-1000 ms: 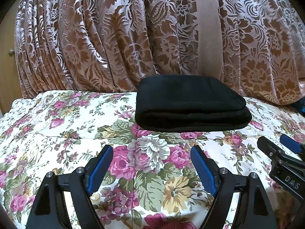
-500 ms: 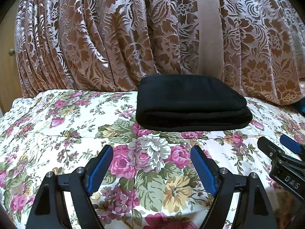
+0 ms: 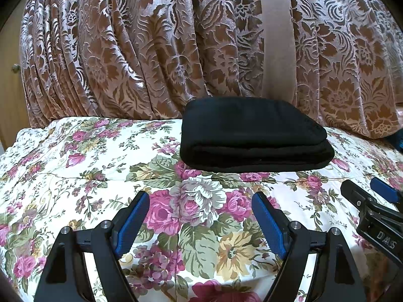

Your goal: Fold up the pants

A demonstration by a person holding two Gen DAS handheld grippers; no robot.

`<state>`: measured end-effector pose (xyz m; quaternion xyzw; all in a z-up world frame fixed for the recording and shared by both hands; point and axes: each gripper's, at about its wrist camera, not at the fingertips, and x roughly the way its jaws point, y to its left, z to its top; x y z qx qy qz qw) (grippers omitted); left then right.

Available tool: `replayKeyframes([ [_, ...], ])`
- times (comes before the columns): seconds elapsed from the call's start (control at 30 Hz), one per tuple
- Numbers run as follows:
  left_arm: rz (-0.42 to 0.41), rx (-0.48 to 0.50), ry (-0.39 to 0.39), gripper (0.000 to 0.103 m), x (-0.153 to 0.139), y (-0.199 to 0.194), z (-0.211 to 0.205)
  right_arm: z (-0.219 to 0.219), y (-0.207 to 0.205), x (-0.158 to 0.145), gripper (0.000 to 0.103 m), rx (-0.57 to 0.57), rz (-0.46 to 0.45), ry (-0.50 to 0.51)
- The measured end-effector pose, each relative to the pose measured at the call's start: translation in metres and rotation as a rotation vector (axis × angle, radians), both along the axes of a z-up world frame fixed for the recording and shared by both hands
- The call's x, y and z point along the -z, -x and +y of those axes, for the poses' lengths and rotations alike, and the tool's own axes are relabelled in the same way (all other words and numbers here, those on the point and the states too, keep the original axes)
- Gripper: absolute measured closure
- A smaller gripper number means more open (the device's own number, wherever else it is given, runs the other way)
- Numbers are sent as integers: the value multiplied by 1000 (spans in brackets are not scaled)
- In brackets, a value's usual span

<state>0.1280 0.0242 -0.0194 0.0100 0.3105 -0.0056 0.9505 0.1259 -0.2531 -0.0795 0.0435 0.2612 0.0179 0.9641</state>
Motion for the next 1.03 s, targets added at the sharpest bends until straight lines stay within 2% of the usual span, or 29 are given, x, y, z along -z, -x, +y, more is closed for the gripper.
replayKeyframes([
  [1.03, 45, -4, 3, 20, 6, -5, 3, 0, -1, 2, 18, -1, 6, -1],
])
